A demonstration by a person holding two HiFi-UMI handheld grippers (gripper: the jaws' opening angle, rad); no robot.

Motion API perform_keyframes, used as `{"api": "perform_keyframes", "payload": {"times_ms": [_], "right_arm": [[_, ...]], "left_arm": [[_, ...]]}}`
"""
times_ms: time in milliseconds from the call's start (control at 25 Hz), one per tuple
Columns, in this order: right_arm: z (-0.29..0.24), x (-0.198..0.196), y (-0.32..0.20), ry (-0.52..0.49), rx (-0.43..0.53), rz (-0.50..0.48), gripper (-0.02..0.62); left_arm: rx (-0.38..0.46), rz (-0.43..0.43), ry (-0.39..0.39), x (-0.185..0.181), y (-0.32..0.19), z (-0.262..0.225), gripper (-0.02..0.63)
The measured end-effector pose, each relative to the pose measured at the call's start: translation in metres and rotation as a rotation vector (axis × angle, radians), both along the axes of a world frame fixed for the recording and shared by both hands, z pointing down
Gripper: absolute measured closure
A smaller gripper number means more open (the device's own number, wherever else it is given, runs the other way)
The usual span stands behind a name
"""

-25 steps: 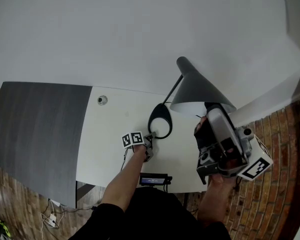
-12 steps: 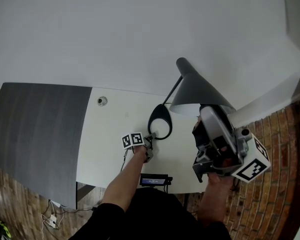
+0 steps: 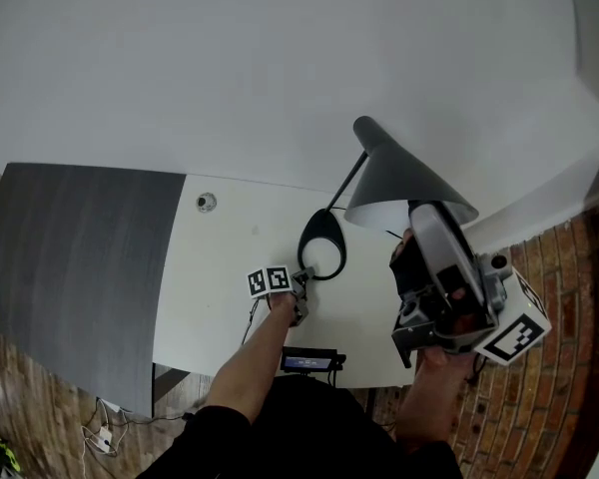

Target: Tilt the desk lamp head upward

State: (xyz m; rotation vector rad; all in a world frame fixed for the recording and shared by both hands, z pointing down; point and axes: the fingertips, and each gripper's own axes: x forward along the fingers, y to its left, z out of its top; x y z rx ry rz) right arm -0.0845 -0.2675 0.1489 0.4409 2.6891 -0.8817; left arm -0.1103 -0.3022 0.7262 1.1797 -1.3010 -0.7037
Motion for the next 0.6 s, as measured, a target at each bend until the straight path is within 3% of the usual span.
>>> {"api": "perform_keyframes", "payload": {"times_ms": [600], "right_arm": [[-0.0103,-0.0077,-0.0067,-0.011,-0.036,-0.008,0.523]], "left_arm": [[-0.007,0.010,0.001,0.0023,-0.0003,0.0003,0.595]]}}
